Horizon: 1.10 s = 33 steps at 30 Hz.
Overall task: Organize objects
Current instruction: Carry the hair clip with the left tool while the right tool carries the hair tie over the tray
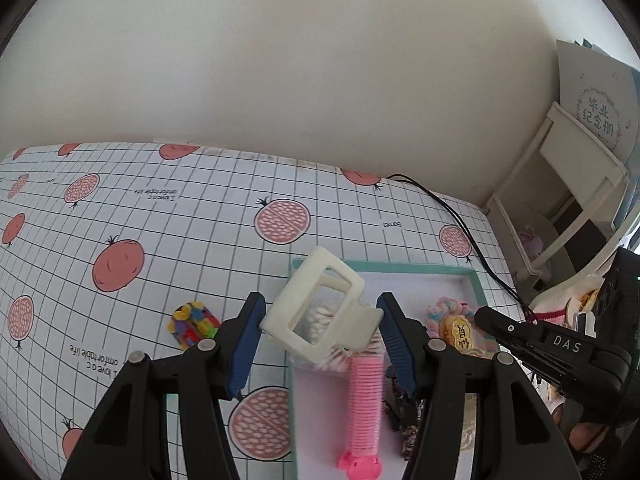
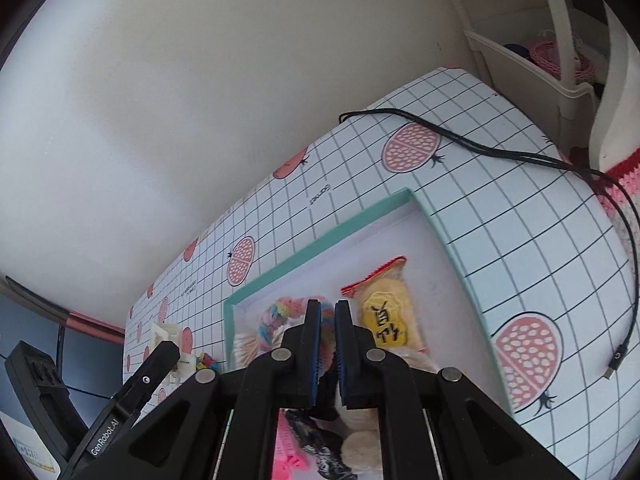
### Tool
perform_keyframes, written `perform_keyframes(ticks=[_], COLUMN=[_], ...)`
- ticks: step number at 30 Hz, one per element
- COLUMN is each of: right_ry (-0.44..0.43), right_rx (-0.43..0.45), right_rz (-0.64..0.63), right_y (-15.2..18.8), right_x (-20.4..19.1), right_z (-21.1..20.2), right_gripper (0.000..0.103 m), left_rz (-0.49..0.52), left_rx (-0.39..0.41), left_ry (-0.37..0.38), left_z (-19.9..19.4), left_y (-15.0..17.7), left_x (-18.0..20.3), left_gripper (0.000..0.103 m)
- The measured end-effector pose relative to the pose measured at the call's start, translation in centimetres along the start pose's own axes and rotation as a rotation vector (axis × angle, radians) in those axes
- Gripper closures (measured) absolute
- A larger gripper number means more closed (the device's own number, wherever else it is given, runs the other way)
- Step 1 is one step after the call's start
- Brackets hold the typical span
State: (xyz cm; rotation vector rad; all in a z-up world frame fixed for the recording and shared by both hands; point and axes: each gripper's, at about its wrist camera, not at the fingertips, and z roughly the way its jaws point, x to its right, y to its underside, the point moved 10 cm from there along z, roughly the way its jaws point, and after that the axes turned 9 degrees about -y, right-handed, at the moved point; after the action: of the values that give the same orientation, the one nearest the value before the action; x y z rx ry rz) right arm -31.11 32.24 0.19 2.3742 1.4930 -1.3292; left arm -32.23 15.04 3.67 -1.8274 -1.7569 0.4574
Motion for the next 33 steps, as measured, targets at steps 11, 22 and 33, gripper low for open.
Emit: perform_keyframes(ticks=[11,22,33], right_ry=[0.009,0.047,0.076], right_rx=[0.042,0.041,0.011], right_rz=[0.027,0.01,-0.006], right_y=[-1.6,-1.6,-1.0], right_x=[3.2,4.2,4.5], right_z=[-1.9,-0.8,0.4], right_gripper=[0.095,0.095,0.095], left_rz=[0.074,0.067,0.083], left_rx=[-0.009,-0.02,-0.044], left_ry=[0.022,0.017,0.0], left_z=[1.8,3.4,4.7], left_y=[1.5,2.0,3.2], left_x=[4.5,4.7,4.7], left_gripper=[0.044,0.044,0.044])
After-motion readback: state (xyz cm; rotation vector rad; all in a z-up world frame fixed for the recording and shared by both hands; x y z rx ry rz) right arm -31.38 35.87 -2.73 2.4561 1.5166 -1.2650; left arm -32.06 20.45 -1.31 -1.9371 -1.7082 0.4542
